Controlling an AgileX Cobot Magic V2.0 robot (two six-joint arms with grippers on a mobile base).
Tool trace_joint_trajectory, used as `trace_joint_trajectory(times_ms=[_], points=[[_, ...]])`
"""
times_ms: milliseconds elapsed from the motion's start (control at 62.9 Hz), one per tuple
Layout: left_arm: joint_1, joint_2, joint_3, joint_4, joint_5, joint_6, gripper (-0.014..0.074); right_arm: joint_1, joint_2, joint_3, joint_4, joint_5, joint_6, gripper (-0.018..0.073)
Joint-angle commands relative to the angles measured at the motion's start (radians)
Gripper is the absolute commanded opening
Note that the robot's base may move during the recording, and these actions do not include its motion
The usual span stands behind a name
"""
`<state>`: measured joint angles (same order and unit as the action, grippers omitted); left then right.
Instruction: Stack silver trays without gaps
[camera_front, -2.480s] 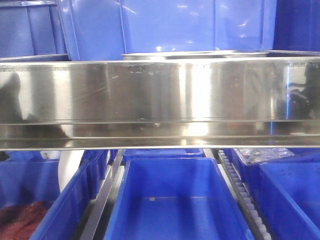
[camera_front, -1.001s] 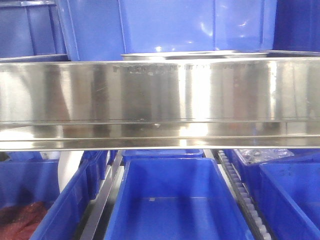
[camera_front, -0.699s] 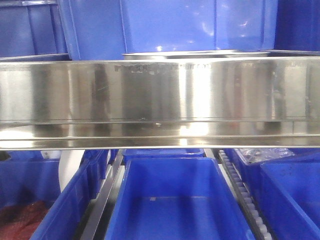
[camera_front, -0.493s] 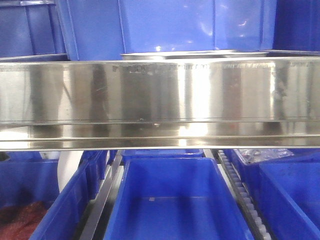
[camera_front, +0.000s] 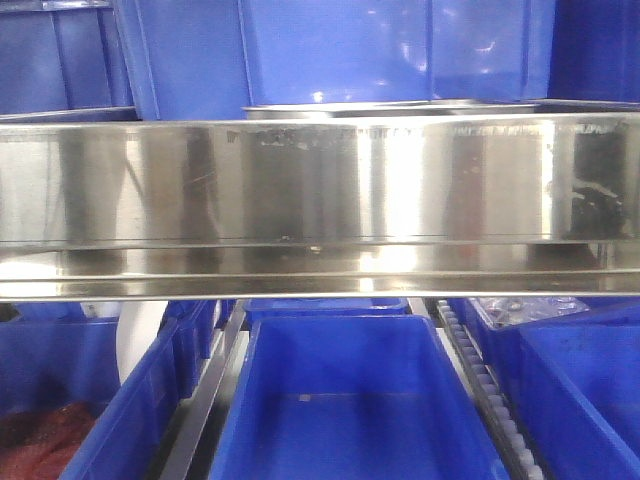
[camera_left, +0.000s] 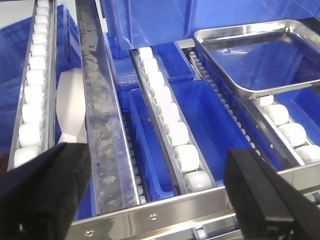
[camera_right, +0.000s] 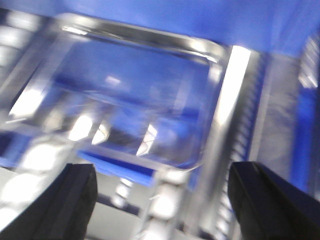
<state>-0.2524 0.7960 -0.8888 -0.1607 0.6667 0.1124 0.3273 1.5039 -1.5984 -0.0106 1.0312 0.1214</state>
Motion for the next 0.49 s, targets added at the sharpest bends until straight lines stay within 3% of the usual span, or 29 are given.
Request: trace_joint_trajectory(times_ms=[0,223,477], points=[[-0.008,-0.001,-0.039,-0.02,-0.065,-0.002,0.0455,-0.002,0.055,-0.13,-0.06,0.028,0.027,0.0622],[-0.008,-0.001,-0.039,-0.02,-0.063,-0.002,0.0455,-0.016,0.241,-0.277,-0.062,0.065,0.082,0.0622],[-0.008,-0.001,-0.039,-0.02,-0.063,-0.002,0.0455,-0.053,0.347,-0.28,-0.06,0.069,0.084,0.0622]])
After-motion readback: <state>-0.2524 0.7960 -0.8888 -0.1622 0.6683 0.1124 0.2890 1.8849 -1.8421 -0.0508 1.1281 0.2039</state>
